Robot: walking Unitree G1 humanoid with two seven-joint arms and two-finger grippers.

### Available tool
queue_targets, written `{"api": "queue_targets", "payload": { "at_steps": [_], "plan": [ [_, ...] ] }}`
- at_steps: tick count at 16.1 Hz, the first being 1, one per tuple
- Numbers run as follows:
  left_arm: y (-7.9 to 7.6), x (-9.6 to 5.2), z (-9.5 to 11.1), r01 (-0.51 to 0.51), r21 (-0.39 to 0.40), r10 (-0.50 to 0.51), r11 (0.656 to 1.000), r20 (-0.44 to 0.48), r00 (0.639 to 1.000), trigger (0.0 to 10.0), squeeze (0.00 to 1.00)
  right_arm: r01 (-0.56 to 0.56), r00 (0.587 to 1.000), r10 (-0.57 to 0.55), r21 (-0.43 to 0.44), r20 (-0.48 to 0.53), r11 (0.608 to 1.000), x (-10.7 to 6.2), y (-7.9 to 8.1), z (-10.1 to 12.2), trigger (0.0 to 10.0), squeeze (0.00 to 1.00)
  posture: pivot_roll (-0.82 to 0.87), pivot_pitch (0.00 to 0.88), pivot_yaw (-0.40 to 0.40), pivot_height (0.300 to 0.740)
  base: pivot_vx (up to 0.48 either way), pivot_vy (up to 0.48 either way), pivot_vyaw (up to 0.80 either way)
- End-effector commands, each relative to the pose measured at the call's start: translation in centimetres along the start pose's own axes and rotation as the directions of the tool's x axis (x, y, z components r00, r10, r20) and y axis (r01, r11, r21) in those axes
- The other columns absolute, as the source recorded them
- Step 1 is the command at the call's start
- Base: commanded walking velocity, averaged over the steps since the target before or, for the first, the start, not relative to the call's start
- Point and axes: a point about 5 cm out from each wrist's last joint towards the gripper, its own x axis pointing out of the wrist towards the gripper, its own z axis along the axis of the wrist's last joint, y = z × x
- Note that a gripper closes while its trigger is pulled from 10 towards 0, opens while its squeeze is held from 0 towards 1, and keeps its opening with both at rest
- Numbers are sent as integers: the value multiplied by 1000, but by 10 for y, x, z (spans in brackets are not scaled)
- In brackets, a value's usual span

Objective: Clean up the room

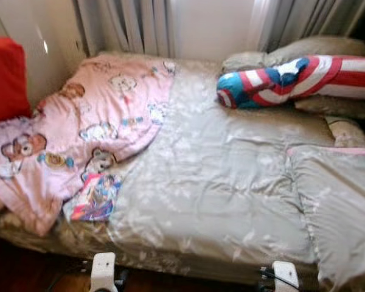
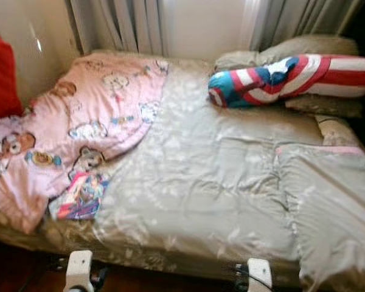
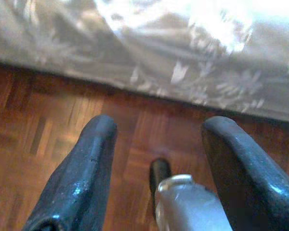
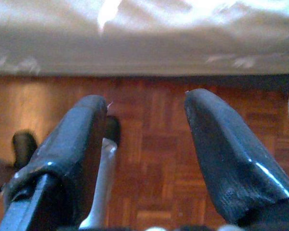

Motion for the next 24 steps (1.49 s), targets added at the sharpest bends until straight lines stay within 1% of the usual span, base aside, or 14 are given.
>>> {"api": "queue_targets", "payload": {
  "at_steps": [1,6,24],
  "plan": [
    [-4,0,-3,3,-20,-3,1000,-20,1000,10000,0,23,1000,-23,7,-3,1000,-1,-7,-1,10000,0,46,100,-29,740,0,-311,0],
    [-4,0,-4,4,-22,-5,1000,-24,1000,10000,0,27,1000,-27,6,-2,1000,-1,-7,0,10000,0,32,110,-26,740,0,-311,0],
    [-4,-2,-8,6,-21,-7,1000,-39,999,10000,0,26,1000,-26,4,-4,1000,-1,-7,-1,10000,0,40,104,-26,740,0,-311,0]
  ]
}}
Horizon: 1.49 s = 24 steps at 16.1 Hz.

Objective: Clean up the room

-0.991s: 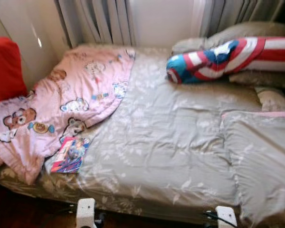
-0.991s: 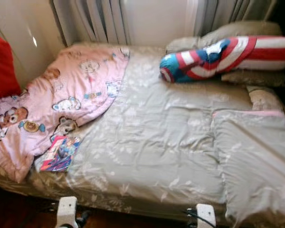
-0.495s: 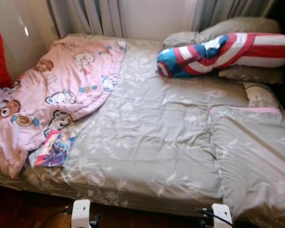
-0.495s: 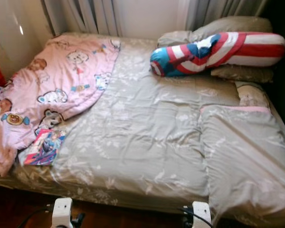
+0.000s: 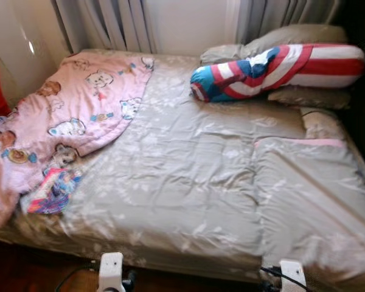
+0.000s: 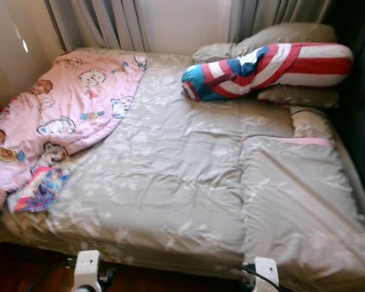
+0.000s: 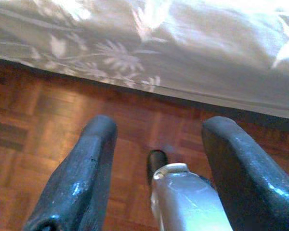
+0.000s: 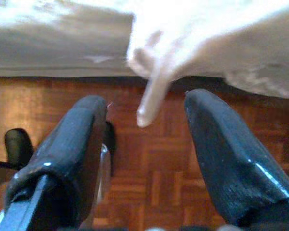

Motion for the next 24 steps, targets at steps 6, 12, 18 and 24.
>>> {"api": "queue_targets", "payload": {
  "at_steps": [6,12,18,24],
  "plan": [
    [7,-5,-14,-18,-12,18,1000,-47,999,10000,0,-7,999,7,8,-34,1000,-2,3,-11,10000,0,41,95,-24,740,0,-311,0],
    [8,-6,-18,-15,-5,15,1000,-61,998,10000,0,-16,999,16,-2,-46,1000,-2,3,-13,10000,0,39,75,-20,740,0,-311,-202],
    [6,-7,-20,-11,-3,11,1000,-70,997,10000,0,-17,999,17,-6,-47,1000,-2,3,-13,10000,0,40,67,-21,740,0,-311,-716],
    [8,-7,-21,-13,-3,13,1000,-78,997,10000,0,-18,999,18,1,-40,1000,-2,3,-13,10000,0,40,74,-23,740,0,-311,-118]
  ]
}}
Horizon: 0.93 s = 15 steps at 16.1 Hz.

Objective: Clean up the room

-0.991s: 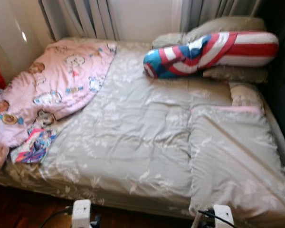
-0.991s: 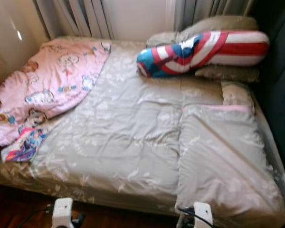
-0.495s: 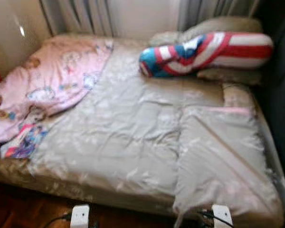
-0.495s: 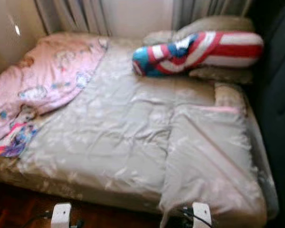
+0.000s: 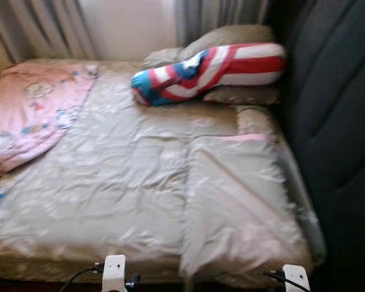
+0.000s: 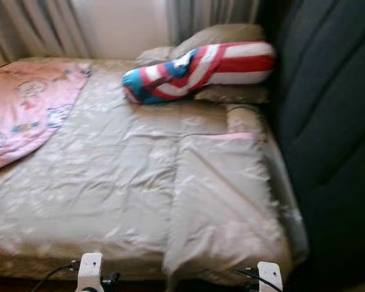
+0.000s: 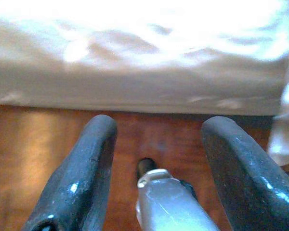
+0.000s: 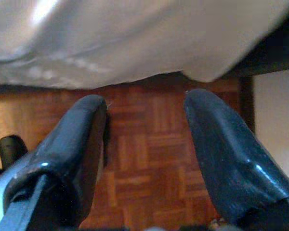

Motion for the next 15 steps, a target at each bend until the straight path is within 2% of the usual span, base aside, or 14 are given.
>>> {"api": "queue_targets", "payload": {
  "at_steps": [1,9,10,15],
  "plan": [
    [12,-5,-15,-34,-6,34,999,-56,998,10000,0,-16,1000,16,10,-19,1000,0,7,-7,10000,0,39,77,-24,740,0,0,0],
    [19,-4,-8,-48,-13,48,999,-31,998,10000,0,-17,1000,17,17,-13,1000,0,7,-7,10000,0,38,92,-24,740,0,0,0],
    [20,-2,-1,-48,-14,48,999,0,999,10000,0,-19,1000,19,20,-9,1000,0,7,-6,10000,0,39,103,-24,740,0,0,0],
    [20,0,7,-51,-22,51,998,24,998,10000,0,-22,1000,22,26,-1,999,0,8,-4,10000,0,32,110,-24,740,0,0,0]
  ]
}}
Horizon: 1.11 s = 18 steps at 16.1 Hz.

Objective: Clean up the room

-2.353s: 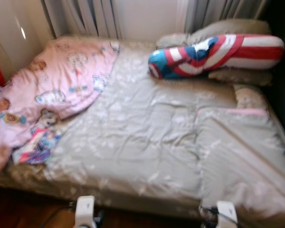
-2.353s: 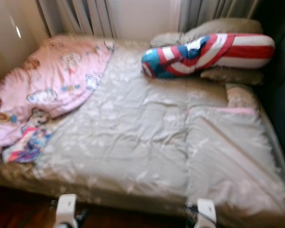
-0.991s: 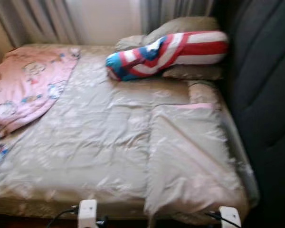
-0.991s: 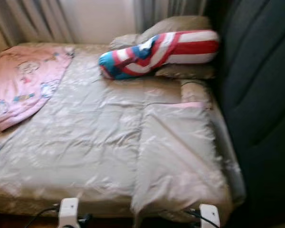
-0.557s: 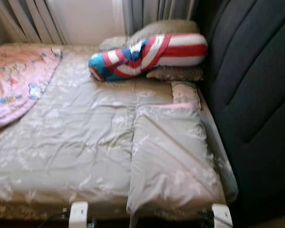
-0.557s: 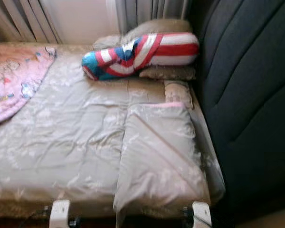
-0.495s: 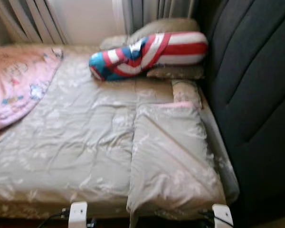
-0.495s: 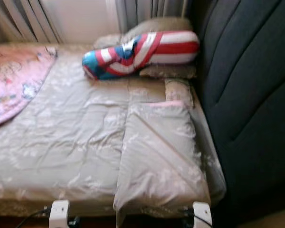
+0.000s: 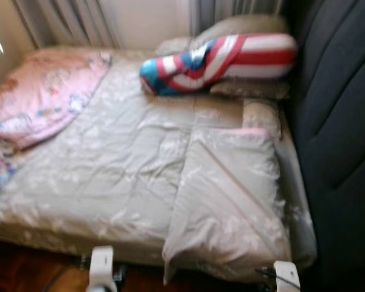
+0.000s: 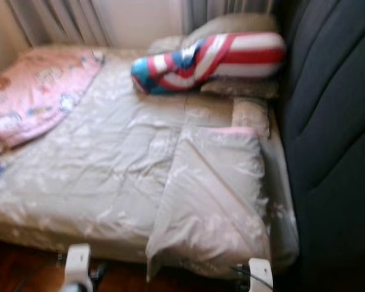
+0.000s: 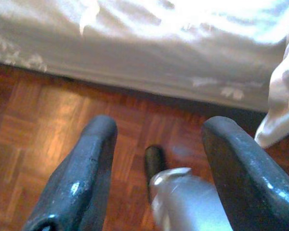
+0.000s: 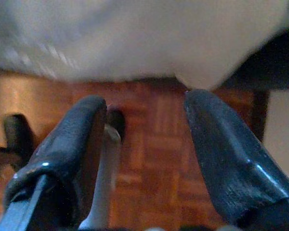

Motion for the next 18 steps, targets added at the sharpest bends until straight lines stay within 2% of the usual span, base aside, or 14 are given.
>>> {"api": "queue_targets", "payload": {
  "at_steps": [1,9,13,18],
  "plan": [
    [3,-1,-2,-13,-14,13,1000,-13,1000,10000,0,0,1000,0,13,-10,1000,-1,1,-5,10000,0,32,110,-24,740,0,0,0],
    [-3,0,3,6,-34,-5,999,32,999,10000,0,1,1000,-1,-6,-16,1000,-1,-1,-6,10000,0,39,101,-35,740,0,0,0],
    [-5,-2,-3,1,-32,-1,999,19,1000,10000,0,1,1000,-1,-10,-24,1000,-2,-2,-7,10000,0,40,96,-38,740,0,0,0],
    [-6,-4,-7,-1,-38,2,999,19,1000,10000,0,-4,999,3,-27,-35,1000,-2,-3,-8,10000,0,46,85,-44,740,0,0,-776]
  ]
}}
